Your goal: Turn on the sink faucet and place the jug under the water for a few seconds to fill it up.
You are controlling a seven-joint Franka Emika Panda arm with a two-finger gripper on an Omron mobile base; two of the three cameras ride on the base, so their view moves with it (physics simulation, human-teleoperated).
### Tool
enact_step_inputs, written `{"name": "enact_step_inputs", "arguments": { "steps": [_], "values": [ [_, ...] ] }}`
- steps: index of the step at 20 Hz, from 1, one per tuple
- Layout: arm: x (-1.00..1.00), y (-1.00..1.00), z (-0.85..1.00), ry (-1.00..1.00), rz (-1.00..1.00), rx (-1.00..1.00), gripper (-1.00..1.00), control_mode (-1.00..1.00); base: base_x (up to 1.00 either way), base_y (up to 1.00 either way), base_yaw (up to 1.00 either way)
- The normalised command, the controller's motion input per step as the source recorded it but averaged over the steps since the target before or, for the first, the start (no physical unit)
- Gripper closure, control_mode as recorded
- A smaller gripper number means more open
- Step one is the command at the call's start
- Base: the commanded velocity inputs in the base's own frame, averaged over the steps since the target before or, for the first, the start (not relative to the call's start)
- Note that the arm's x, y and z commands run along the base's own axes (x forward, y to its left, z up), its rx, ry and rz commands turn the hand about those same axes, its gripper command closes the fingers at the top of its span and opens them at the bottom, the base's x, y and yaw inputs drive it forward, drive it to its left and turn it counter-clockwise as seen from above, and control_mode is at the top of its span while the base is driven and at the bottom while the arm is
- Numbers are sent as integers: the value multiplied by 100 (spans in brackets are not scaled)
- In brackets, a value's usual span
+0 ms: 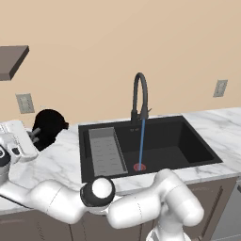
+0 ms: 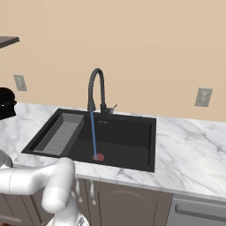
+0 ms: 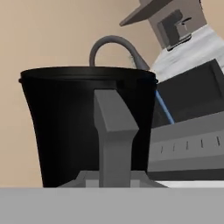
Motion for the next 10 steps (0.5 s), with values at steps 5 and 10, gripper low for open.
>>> {"name": "enact_step_inputs", "arguments": {
  "steps": [5, 10],
  "values": [
    [0, -94, 21, 2, -12, 22, 100, -100, 0, 0, 0],
    [0, -95, 15, 3, -20, 21, 100, -100, 0, 0, 0]
  ]
}}
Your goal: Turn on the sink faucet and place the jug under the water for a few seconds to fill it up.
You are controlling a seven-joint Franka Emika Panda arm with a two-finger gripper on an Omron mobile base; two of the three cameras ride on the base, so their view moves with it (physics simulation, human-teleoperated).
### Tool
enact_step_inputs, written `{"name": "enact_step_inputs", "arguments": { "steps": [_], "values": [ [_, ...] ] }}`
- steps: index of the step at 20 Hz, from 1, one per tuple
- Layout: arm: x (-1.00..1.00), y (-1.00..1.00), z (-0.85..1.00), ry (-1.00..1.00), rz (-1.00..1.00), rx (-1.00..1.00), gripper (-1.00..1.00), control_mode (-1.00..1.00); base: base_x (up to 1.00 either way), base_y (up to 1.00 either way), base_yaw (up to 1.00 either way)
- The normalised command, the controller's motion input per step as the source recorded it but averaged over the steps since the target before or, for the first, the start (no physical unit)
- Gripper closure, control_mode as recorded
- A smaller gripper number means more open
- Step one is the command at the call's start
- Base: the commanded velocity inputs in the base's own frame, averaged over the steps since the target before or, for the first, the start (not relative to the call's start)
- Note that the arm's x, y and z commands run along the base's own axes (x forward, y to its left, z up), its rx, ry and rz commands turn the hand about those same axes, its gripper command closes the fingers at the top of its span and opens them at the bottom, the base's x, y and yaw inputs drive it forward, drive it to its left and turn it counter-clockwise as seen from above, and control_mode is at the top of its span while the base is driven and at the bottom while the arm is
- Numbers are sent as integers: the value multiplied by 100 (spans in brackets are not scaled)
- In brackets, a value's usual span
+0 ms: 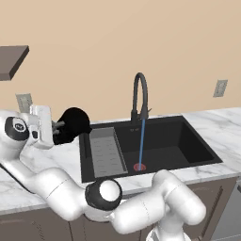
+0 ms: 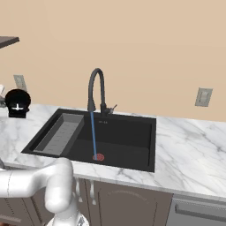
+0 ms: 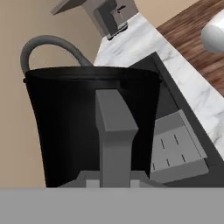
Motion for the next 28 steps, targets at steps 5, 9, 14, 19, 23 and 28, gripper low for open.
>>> {"name": "enact_step_inputs", "arguments": {
  "steps": [5, 9, 14, 19, 23, 28],
  "values": [
    [-11, -91, 2, -1, -13, 8, 100, -100, 0, 0, 0],
    [-3, -92, 0, -2, -5, 0, 100, -100, 0, 0, 0],
    [5, -78, 0, 4, 0, -4, 100, -100, 0, 0, 0],
    [9, -56, -7, 25, 0, -10, 100, -100, 0, 0, 0],
    [13, -17, -12, 21, 5, -7, 100, -100, 0, 0, 0],
    [6, 0, -9, 8, 6, 0, 100, -100, 0, 0, 0]
  ]
}}
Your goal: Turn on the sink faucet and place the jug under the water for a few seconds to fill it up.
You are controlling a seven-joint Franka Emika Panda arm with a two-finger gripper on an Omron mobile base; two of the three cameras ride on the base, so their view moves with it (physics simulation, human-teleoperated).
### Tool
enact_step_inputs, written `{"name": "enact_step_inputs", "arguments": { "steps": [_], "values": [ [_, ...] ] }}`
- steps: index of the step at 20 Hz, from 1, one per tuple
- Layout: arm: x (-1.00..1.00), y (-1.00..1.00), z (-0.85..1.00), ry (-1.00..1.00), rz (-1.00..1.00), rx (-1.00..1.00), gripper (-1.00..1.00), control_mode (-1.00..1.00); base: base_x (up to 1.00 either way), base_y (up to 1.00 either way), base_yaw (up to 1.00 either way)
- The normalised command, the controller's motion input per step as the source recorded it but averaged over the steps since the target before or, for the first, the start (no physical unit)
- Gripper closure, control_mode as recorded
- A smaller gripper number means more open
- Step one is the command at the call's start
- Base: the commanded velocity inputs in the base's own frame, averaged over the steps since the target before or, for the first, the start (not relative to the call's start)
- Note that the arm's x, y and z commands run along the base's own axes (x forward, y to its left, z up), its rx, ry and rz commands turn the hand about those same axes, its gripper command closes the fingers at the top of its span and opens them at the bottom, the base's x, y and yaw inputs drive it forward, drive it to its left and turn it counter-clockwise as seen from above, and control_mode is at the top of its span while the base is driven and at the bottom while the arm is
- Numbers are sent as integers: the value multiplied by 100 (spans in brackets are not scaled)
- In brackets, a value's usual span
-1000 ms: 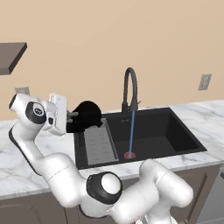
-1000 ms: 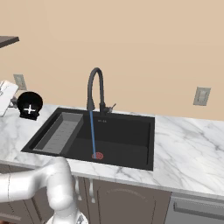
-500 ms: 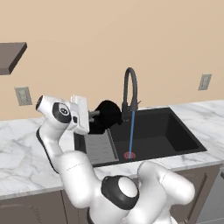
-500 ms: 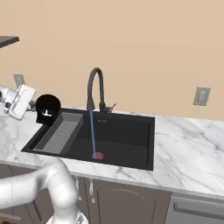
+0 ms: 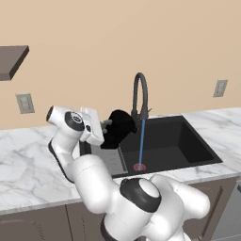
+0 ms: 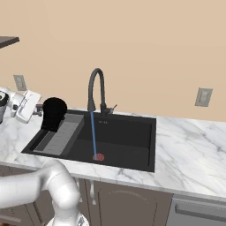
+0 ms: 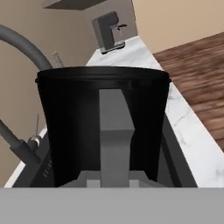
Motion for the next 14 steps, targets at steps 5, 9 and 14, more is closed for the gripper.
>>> {"name": "enact_step_inputs", "arguments": {
  "steps": [5, 9, 14],
  "values": [
    [19, 2, -18, 10, 8, -2, 100, -100, 0, 0, 0],
    [3, -4, -18, 3, 8, 0, 100, -100, 0, 0, 0],
    [1, 0, -25, 8, 3, 0, 100, -100, 0, 0, 0]
  ]
}}
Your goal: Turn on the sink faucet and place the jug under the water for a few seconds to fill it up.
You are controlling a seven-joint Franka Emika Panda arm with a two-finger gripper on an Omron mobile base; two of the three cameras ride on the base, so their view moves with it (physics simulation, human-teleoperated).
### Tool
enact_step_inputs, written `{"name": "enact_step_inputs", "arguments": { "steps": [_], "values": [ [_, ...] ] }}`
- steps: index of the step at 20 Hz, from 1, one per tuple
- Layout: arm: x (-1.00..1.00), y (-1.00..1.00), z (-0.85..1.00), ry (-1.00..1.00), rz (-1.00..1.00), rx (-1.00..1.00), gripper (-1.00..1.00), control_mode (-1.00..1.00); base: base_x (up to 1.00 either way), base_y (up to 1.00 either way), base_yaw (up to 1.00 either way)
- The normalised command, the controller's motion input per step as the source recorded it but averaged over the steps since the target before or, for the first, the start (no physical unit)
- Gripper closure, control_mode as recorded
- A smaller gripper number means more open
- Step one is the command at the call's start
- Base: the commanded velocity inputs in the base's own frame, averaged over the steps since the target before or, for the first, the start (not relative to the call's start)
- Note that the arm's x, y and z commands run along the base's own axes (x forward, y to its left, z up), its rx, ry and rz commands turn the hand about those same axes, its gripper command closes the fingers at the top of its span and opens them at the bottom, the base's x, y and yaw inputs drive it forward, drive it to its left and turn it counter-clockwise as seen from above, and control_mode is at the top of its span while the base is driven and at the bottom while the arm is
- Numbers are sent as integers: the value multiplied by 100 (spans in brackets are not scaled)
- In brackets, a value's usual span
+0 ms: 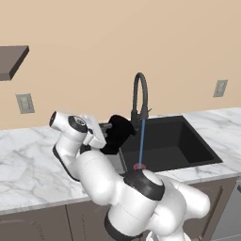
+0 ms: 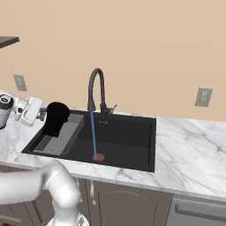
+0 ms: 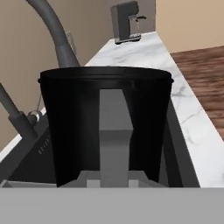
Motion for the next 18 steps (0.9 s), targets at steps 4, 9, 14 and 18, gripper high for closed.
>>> {"name": "enact_step_inputs", "arguments": {
  "steps": [4, 9, 14, 18],
  "values": [
    [4, -3, -24, 5, 1, 0, 100, -100, 0, 0, 0],
    [19, -24, -28, 6, 5, 0, 100, -100, 0, 0, 0],
    [16, -32, -19, 13, 9, 0, 100, -100, 0, 0, 0],
    [0, -32, -17, 6, 12, 0, 100, -100, 0, 0, 0]
  ]
}}
